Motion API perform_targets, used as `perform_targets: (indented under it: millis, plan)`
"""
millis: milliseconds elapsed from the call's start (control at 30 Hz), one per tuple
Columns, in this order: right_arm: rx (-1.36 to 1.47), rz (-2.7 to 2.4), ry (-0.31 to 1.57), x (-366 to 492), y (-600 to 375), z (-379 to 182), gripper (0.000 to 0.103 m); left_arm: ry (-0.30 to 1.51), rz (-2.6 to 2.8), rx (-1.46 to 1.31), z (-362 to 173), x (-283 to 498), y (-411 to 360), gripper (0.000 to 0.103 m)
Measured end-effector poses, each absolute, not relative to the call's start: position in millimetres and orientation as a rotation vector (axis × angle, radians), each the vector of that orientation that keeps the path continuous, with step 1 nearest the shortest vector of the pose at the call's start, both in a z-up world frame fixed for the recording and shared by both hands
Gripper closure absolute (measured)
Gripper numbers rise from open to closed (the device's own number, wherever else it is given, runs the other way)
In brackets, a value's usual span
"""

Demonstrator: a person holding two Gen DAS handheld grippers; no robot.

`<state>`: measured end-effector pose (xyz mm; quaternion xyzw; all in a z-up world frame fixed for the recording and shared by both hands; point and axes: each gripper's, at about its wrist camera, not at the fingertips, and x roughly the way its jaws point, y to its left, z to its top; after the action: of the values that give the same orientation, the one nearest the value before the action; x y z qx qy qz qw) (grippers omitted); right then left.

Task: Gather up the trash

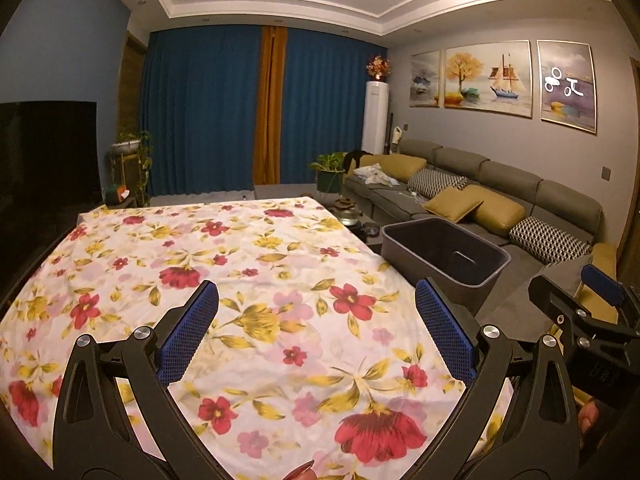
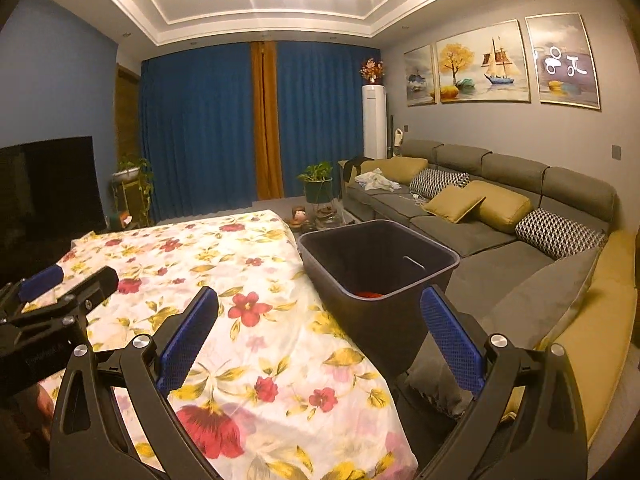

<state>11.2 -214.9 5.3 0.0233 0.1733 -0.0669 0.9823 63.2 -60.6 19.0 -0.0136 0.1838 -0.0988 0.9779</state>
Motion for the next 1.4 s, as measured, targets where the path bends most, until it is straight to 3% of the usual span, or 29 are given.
perform_targets:
  millis: [1400]
  plan:
    - [0.038, -0.125, 0.326, -4, -209, 6, 0.006, 0.362, -0.184, -0.028, 16, 50, -51, 0.006]
